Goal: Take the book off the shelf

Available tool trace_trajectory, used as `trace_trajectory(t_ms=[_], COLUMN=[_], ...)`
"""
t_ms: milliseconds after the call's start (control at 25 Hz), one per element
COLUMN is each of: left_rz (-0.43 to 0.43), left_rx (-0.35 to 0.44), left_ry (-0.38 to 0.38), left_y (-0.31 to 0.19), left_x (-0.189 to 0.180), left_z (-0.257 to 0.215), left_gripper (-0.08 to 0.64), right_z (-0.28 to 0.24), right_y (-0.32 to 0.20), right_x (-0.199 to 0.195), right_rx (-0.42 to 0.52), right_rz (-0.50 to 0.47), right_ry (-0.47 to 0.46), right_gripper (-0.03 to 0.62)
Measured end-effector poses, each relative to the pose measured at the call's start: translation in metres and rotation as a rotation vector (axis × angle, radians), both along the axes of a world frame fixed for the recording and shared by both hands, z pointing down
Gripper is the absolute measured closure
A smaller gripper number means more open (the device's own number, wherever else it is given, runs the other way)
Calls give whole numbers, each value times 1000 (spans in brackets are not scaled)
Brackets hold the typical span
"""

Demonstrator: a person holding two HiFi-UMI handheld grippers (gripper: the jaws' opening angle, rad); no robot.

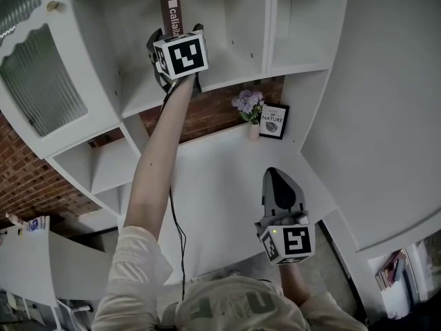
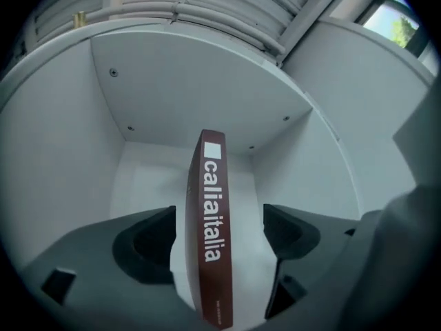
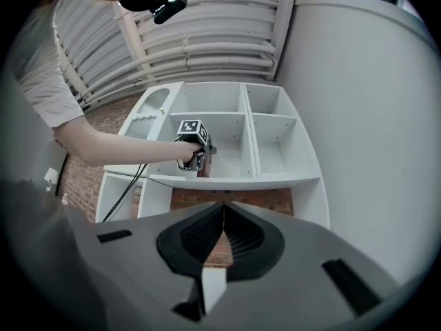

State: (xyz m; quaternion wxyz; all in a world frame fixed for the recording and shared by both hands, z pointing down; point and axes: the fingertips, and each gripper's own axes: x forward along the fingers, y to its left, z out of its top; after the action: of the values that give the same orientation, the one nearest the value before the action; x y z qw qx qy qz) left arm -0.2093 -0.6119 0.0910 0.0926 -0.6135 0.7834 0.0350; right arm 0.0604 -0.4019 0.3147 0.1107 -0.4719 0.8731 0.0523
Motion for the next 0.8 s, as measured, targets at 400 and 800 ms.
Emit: trace_trajectory(t_ms=[400,800], left_rz=[-148,-138], left_rx=[-125,-157], left_ry=[60,79], left_y=[-39,-50], left_x=[-38,-40], left_z=[23,35], left_gripper=[172,334], right_z=[15,21], right_y=[-12,-23], right_x=[24,17], right_rx=[-54,-72], right_rz=[18,13], right_ry=[-5,-9], right_gripper=[578,578])
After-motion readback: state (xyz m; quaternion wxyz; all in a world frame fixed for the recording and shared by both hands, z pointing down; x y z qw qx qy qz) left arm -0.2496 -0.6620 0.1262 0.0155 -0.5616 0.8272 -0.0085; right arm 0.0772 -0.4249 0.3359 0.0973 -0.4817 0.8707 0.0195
